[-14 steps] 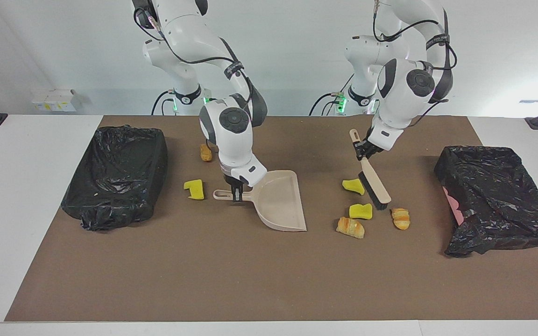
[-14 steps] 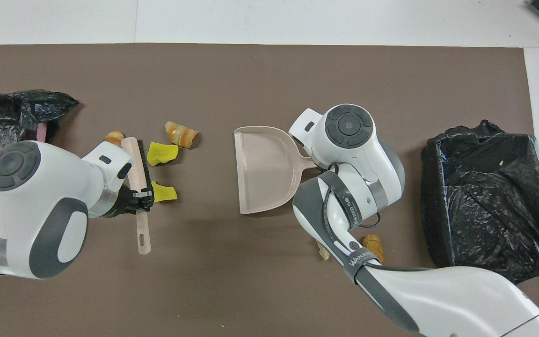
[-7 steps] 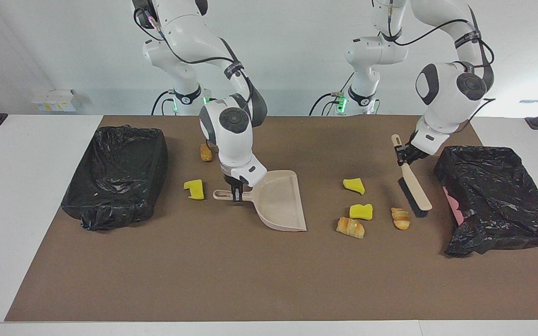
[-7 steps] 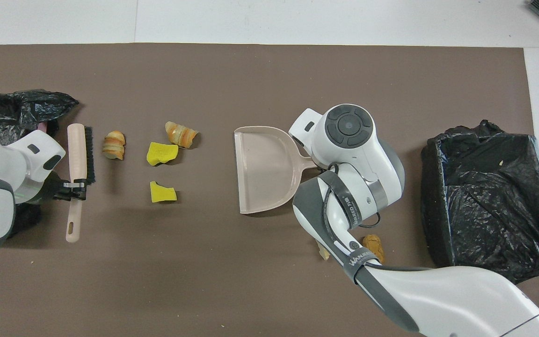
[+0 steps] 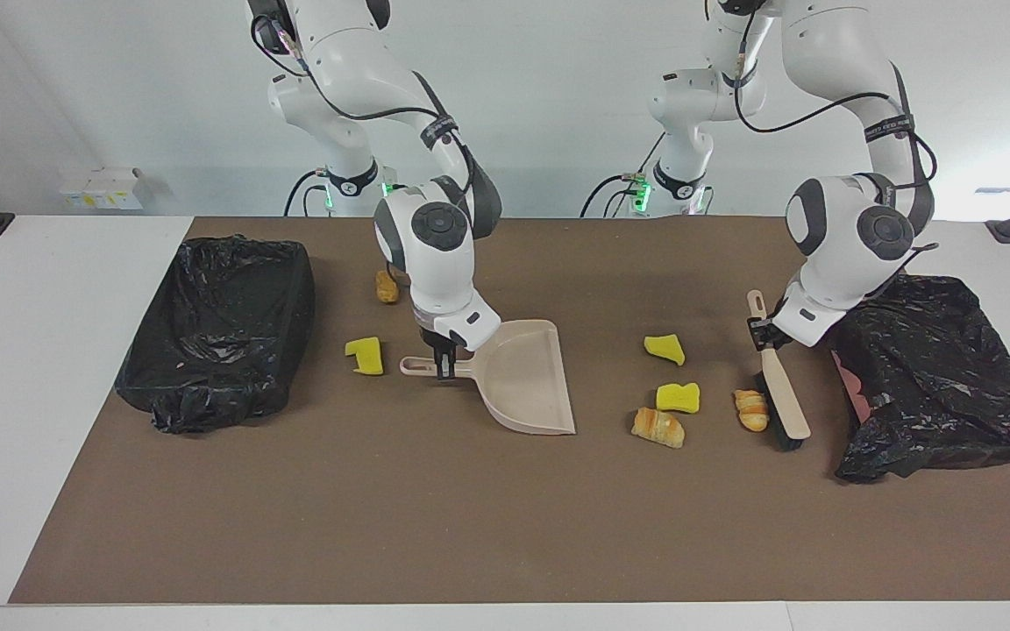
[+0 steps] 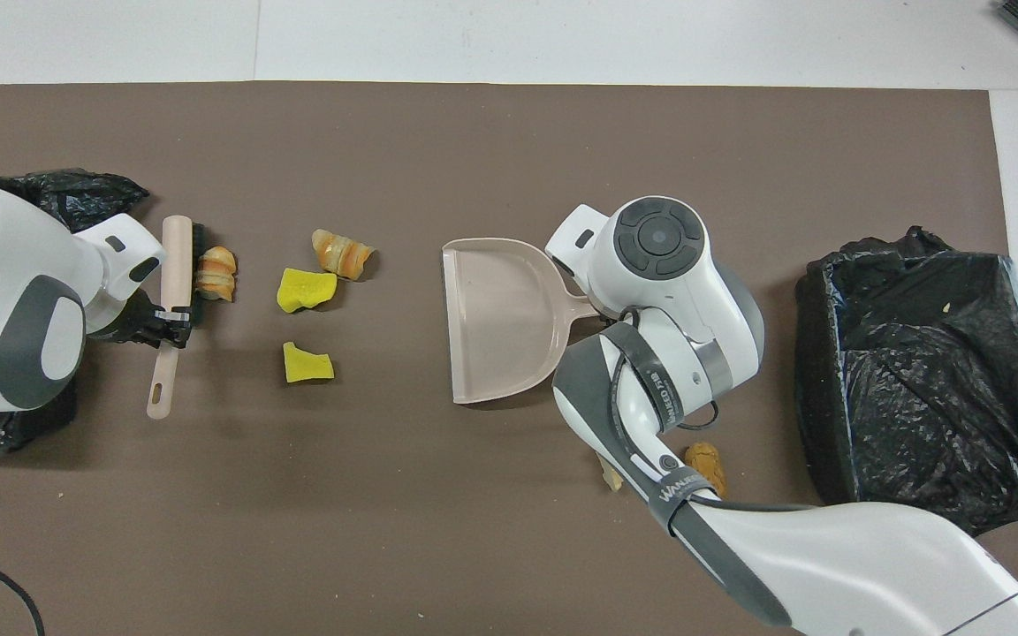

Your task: Sweep and dump trash in bin

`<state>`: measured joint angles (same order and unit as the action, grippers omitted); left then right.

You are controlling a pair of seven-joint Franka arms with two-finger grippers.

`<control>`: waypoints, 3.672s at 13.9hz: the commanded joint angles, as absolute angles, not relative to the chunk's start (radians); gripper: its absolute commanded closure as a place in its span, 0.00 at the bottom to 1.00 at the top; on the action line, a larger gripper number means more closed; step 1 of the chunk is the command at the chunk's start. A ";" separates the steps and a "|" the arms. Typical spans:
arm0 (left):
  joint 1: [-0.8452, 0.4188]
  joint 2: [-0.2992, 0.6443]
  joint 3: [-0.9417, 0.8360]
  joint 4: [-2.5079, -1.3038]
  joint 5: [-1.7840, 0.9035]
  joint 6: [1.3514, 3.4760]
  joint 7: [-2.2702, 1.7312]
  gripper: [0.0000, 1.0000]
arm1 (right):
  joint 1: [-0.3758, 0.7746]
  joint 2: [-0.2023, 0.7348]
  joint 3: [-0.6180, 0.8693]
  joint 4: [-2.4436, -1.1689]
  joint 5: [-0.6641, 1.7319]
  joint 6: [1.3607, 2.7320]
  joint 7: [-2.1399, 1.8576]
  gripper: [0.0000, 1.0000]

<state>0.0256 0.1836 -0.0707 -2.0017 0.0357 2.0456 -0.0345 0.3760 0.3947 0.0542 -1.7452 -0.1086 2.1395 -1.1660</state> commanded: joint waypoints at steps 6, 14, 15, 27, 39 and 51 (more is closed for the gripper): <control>-0.104 0.213 -0.063 -1.997 -0.052 2.123 -0.015 1.00 | 0.368 0.403 0.057 -1.752 -0.132 2.157 -1.193 1.00; -0.340 0.186 -0.064 -2.028 -0.104 2.117 -0.031 1.00 | 0.364 0.403 0.057 -1.752 -0.130 2.157 -1.195 1.00; -0.375 0.181 -0.064 -2.029 -0.121 2.112 -0.031 1.00 | 0.364 0.403 0.058 -1.752 -0.130 2.157 -1.195 1.00; -0.454 0.039 -0.051 -2.013 -0.216 1.906 -0.434 1.00 | 0.362 0.403 0.057 -1.752 -0.130 2.157 -1.193 1.00; -0.219 -0.213 -0.054 -2.465 -0.086 2.093 -0.514 1.00 | 0.364 0.403 0.057 -1.752 -0.129 2.157 -1.193 1.00; -0.618 0.001 -0.058 -2.341 -0.218 2.310 -0.512 1.00 | 0.360 0.403 0.057 -1.750 -0.129 2.157 -1.193 1.00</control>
